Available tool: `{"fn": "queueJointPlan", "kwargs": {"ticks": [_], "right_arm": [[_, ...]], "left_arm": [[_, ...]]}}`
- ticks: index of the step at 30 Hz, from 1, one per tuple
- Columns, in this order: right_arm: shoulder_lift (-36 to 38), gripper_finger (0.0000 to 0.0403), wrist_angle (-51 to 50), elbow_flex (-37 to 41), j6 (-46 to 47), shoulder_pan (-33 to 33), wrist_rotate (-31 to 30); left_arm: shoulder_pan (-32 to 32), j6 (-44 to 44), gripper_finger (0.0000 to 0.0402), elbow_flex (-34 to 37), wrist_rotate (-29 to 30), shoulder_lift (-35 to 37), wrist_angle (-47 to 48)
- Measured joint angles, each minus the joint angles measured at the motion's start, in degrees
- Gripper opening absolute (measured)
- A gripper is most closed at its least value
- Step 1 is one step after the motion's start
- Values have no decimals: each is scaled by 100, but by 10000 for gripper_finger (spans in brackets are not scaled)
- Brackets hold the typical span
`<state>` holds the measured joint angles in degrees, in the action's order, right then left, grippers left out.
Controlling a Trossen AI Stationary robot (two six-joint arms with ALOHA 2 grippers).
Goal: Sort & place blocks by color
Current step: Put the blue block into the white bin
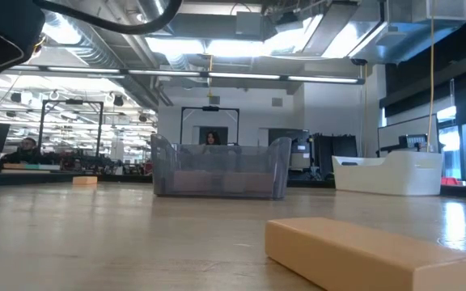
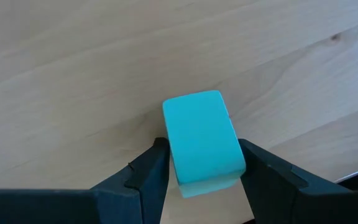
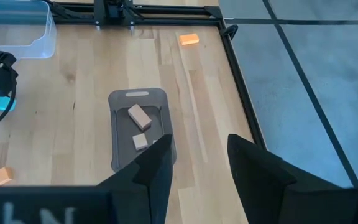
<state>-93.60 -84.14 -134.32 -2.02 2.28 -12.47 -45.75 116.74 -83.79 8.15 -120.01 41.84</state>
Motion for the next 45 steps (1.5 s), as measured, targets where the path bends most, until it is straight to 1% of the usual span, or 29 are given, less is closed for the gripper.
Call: {"fn": "queueJointPlan", "kwargs": {"ticks": [10, 13, 16, 20, 25, 29, 33, 37, 39, 41, 45], "right_arm": [[0, 155, 4, 0, 0, 0, 0], [0, 155, 2, 0, 4, 0, 2], [0, 155, 2, 0, 7, 0, 2], [0, 155, 2, 0, 9, 0, 2], [0, 155, -22, 0, 19, 0, 2], [-5, 155, -48, 0, 19, 0, 2], [-52, 155, -54, -2, -127, 0, 70], [-96, 155, -101, -2, -600, 0, 471], [-124, 155, -104, -2, -849, 0, 706], [-175, 155, -100, -2, -1180, 0, 944], [-324, 155, -98, -2, -1882, -4, 1150]], "left_arm": [[15, 33, 175, 7, -27, -11, -28], [50, 119, 157, 11, -140, -11, -13], [53, 86, 126, 11, -158, -9, -17], [63, 70, 123, 9, -168, 19, 33], [109, -19, 123, 37, -188, 253, 362], [189, -193, 123, 36, -27, 740, 804], [346, -552, 123, 28, 268, 1297, 1221], [564, -1008, 123, 27, 981, 1985, 1573], [732, -1377, 123, 26, 1338, 2305, 1770], [952, -1884, 123, 26, 1578, 2638, 1920], [1539, -3438, 123, 24, 1648, 3247, 1865]]}}
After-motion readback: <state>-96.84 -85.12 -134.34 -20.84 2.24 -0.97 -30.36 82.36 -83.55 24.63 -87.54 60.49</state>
